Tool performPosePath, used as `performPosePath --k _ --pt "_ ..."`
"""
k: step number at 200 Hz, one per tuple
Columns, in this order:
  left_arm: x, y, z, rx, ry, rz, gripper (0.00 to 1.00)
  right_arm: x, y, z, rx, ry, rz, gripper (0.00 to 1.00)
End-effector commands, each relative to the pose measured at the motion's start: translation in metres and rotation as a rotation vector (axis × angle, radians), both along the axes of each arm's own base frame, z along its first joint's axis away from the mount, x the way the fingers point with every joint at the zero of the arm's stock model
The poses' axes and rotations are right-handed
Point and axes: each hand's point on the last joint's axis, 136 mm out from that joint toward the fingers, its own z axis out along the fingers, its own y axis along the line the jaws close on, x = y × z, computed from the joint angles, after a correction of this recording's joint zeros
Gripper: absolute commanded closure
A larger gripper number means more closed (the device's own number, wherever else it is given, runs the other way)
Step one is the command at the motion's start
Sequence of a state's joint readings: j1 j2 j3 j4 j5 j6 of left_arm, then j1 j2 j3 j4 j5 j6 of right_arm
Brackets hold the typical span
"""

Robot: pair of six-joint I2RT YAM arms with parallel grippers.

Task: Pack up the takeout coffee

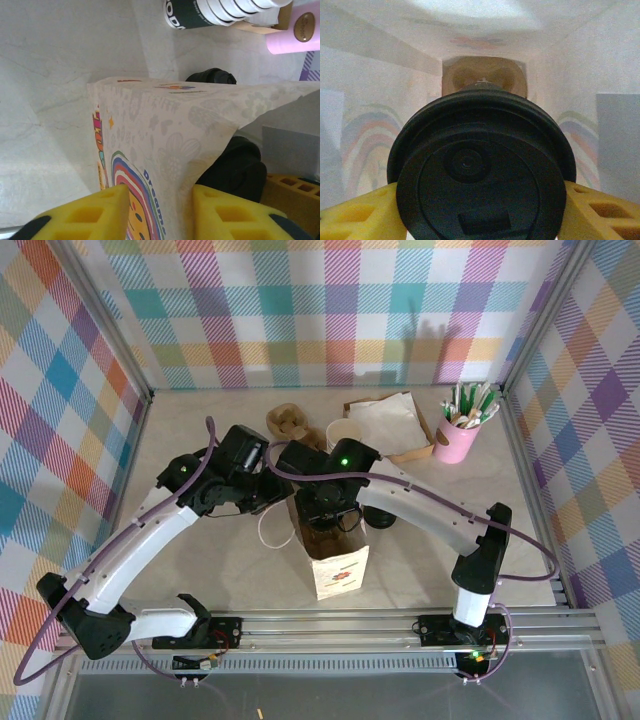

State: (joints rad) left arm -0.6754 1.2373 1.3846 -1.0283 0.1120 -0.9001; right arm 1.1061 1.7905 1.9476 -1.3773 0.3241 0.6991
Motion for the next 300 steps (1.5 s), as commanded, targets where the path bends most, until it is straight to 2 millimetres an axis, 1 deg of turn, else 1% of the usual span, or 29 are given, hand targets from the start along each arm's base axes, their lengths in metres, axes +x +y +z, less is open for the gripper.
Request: performPosePath --k 1,26,40,54,61,70,91,104,113,121,143,183,198,219,237,261,300 --pt "-0.009 0.006 -0.001 0.031 0.027 -0.038 0.7 0.002 -0.002 0.006 -0.017 -0.024 -0.008 1.0" --pt "-0.01 0.007 0.003 0.023 0.01 -0.046 0.71 0.004 0.0 0.003 -0.034 -0.03 0.009 1.0" --pt "-0.011 0.007 0.002 0.023 0.01 -0.049 0.7 0.007 0.002 0.001 -0.043 -0.039 0.021 1.0" --pt "-0.012 0.008 0.002 0.028 0.01 -0.048 0.68 0.008 0.005 0.0 -0.042 -0.042 0.036 1.0" --pt "-0.011 0.009 0.002 0.033 0.009 -0.046 0.65 0.009 0.006 -0.002 -0.045 -0.042 0.041 1.0" --pt "-0.01 0.009 0.005 0.033 0.0 -0.046 0.6 0.009 0.007 -0.003 -0.047 -0.041 0.046 1.0" --pt "-0.008 0.009 0.012 0.037 -0.017 -0.048 0.55 0.008 0.009 -0.005 -0.045 -0.035 0.053 1.0" --pt "-0.006 0.008 0.02 0.034 -0.037 -0.057 0.54 0.007 0.009 -0.005 -0.04 -0.029 0.053 1.0" --pt "-0.006 0.007 0.021 0.03 -0.04 -0.067 0.54 0.007 0.009 -0.006 -0.034 -0.023 0.049 1.0" --pt "-0.008 0.007 0.021 0.028 -0.036 -0.072 0.54 0.004 0.009 -0.007 -0.026 -0.014 0.051 1.0" --pt "-0.011 0.007 0.013 0.034 -0.01 -0.077 0.56 -0.001 0.013 -0.014 0.002 0.014 0.061 1.0" --pt "-0.01 0.004 0.004 0.045 0.019 -0.084 0.64 0.0 0.013 -0.029 0.006 0.054 0.07 1.0" --pt "-0.008 0.002 0.004 0.041 0.016 -0.084 0.68 0.002 0.011 -0.032 0.016 0.07 0.061 1.0" --pt "-0.007 0.003 0.003 0.044 0.016 -0.077 0.72 0.005 0.006 -0.036 0.018 0.076 0.06 1.0" --pt "-0.007 0.003 0.003 0.044 0.018 -0.074 0.77 0.004 0.004 -0.039 0.016 0.086 0.076 1.0" --pt "-0.006 0.003 0.004 0.044 0.019 -0.074 0.8 0.004 0.004 -0.044 0.022 0.091 0.106 1.0" --pt "-0.006 0.0 0.004 0.048 0.021 -0.095 0.86 0.013 0.005 -0.046 0.011 0.078 0.138 1.0"
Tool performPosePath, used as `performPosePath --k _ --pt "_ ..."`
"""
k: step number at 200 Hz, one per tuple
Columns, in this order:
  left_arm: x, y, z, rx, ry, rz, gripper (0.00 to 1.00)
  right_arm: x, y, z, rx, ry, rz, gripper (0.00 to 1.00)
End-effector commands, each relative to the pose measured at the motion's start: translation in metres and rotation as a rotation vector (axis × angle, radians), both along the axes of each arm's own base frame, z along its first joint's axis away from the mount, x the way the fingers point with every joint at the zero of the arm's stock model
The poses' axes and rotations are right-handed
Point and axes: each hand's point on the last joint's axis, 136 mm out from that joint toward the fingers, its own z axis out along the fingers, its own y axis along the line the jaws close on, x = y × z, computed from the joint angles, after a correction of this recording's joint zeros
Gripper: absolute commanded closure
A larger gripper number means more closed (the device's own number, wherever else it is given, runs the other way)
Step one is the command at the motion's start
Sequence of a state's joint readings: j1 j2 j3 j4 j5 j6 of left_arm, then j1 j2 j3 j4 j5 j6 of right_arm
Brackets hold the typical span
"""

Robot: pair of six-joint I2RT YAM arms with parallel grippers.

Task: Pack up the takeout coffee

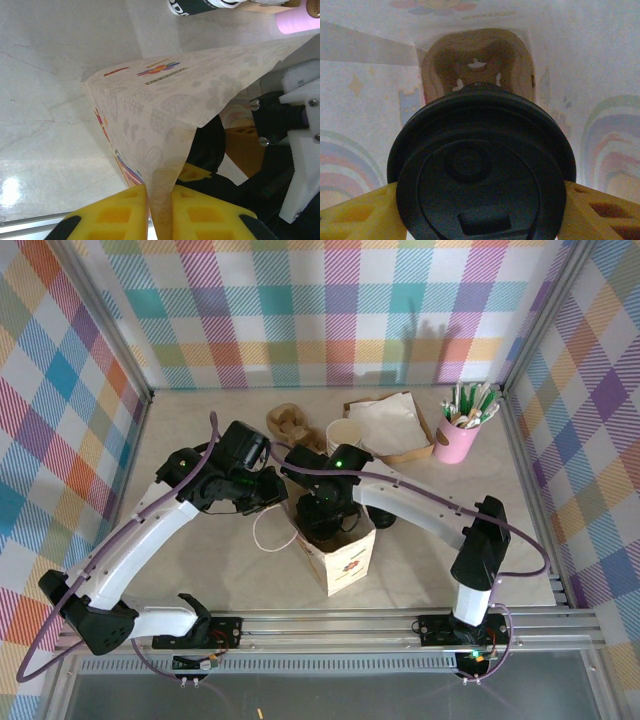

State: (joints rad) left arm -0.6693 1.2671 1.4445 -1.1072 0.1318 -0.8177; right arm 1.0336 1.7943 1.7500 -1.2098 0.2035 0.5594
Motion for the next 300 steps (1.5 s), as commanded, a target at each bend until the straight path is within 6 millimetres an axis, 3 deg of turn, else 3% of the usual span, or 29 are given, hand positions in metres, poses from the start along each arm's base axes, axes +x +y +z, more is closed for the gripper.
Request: performPosePath --k 1,44,89,180,226,300 --pt "-0.001 -0.002 0.001 0.002 0.008 -0.022 0.86 0.004 0.002 0.009 0.024 -0.022 0.047 1.0" --pt "0.001 -0.004 0.005 0.022 -0.007 -0.068 0.95 0.016 0.007 0.011 -0.005 -0.073 0.105 1.0" --pt "-0.002 -0.002 0.009 0.033 -0.009 -0.079 0.96 0.025 0.015 0.013 -0.005 -0.099 0.13 1.0" --pt "-0.004 -0.002 -0.006 0.061 0.03 -0.078 0.95 0.035 0.027 0.01 0.004 -0.112 0.15 1.0" --pt "-0.007 0.011 -0.016 0.069 0.064 -0.046 0.93 0.035 0.029 0.001 -0.009 -0.087 0.15 1.0" --pt "-0.008 0.016 -0.008 0.055 0.039 -0.043 0.85 0.034 0.022 -0.009 -0.057 -0.075 0.171 1.0"
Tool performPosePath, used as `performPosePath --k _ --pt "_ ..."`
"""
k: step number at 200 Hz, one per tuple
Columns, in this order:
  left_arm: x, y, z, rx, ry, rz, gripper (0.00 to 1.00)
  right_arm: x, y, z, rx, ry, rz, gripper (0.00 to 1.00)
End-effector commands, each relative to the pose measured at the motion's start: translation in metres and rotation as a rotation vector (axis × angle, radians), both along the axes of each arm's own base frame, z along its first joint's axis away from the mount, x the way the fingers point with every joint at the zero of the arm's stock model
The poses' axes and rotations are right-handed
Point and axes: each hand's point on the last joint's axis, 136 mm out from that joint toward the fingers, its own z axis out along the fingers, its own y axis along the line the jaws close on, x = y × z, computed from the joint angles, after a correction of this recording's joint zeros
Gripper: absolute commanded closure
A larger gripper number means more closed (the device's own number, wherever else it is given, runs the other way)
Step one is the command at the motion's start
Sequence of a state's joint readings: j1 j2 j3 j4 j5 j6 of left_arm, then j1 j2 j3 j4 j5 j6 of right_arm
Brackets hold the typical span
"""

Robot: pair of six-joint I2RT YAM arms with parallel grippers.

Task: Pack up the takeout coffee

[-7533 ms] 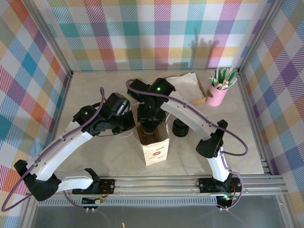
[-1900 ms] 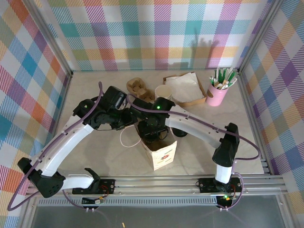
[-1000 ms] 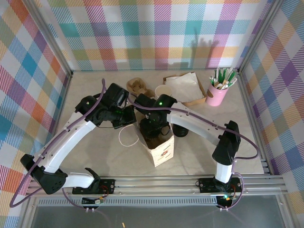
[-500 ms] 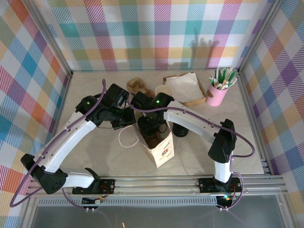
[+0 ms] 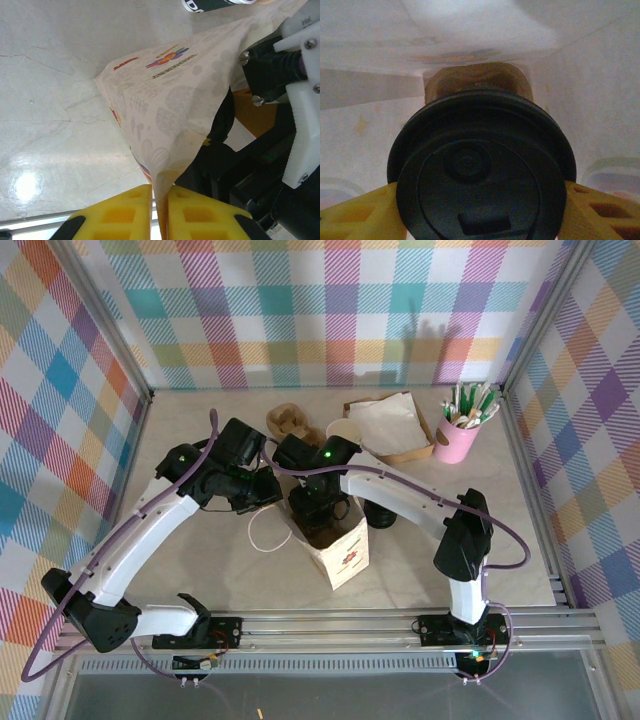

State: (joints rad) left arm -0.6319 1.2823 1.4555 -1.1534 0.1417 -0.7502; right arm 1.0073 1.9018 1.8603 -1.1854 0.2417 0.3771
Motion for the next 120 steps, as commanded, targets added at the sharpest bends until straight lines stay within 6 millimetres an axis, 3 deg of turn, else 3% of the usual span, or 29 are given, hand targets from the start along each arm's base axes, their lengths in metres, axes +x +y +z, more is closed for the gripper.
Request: performPosePath --k 1,42,92,120 --pt "-0.009 0.005 -0.003 0.011 0.022 -0.017 0.85 0.002 0.003 -0.005 -0.02 -0.004 0.032 1.0" --pt "-0.01 0.008 -0.001 0.017 0.016 -0.012 0.87 0.001 0.001 -0.004 -0.043 0.0 0.038 1.0" --pt "-0.008 0.008 -0.001 0.013 0.017 0.004 0.96 0.003 0.006 0.02 -0.034 -0.05 0.072 1.0" --pt "-0.009 0.009 -0.003 0.003 0.018 0.026 0.96 0.001 0.005 0.015 -0.056 -0.031 0.072 1.0"
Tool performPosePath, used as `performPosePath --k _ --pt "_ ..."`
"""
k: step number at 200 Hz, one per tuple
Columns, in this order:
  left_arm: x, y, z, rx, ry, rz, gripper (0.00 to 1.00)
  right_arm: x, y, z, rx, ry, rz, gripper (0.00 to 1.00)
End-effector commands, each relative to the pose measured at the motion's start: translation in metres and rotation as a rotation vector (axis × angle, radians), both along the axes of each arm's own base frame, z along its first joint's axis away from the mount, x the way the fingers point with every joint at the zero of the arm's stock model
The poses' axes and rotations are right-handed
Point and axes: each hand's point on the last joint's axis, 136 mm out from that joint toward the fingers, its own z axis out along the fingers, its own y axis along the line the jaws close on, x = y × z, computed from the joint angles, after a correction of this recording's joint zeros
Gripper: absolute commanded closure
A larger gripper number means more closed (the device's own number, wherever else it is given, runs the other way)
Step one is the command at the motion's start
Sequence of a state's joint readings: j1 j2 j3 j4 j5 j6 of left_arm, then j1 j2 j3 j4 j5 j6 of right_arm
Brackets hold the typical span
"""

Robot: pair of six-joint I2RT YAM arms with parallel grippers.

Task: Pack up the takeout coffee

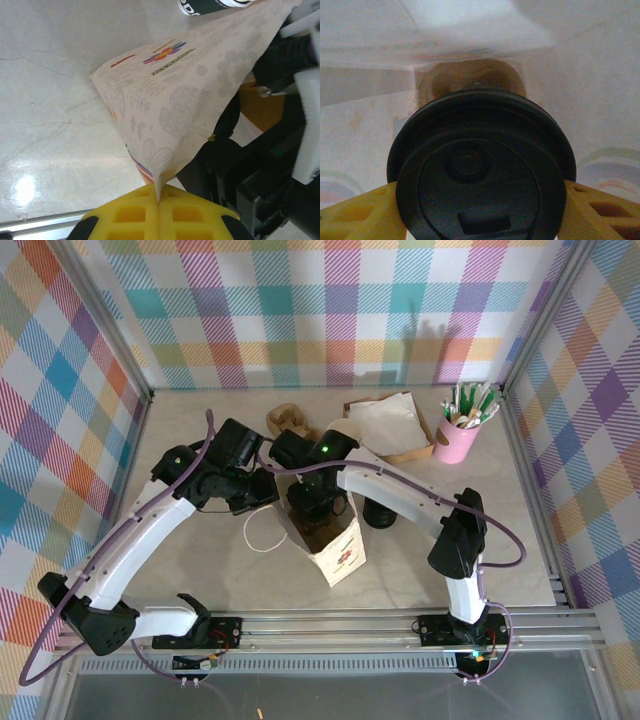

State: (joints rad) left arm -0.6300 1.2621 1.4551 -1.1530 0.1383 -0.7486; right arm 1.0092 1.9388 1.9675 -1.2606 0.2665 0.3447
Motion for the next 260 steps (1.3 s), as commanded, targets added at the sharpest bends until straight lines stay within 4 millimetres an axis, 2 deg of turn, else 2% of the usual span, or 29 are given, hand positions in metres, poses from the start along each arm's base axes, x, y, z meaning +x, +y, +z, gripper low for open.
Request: performPosePath --k 1,112,196,260 --pt "-0.007 0.006 -0.008 0.01 0.035 0.024 0.97 -0.004 0.003 0.0 -0.031 -0.009 0.046 1.0" --pt "-0.011 0.01 -0.016 0.006 0.057 0.059 0.96 -0.005 0.02 -0.013 0.028 0.011 0.068 1.0" --pt "-0.009 0.006 -0.01 0.008 0.055 0.033 0.96 -0.011 0.009 -0.036 -0.038 0.052 0.059 1.0" --pt "-0.006 0.001 -0.006 0.002 0.047 0.006 0.96 -0.009 0.017 -0.046 -0.057 0.074 0.076 1.0"
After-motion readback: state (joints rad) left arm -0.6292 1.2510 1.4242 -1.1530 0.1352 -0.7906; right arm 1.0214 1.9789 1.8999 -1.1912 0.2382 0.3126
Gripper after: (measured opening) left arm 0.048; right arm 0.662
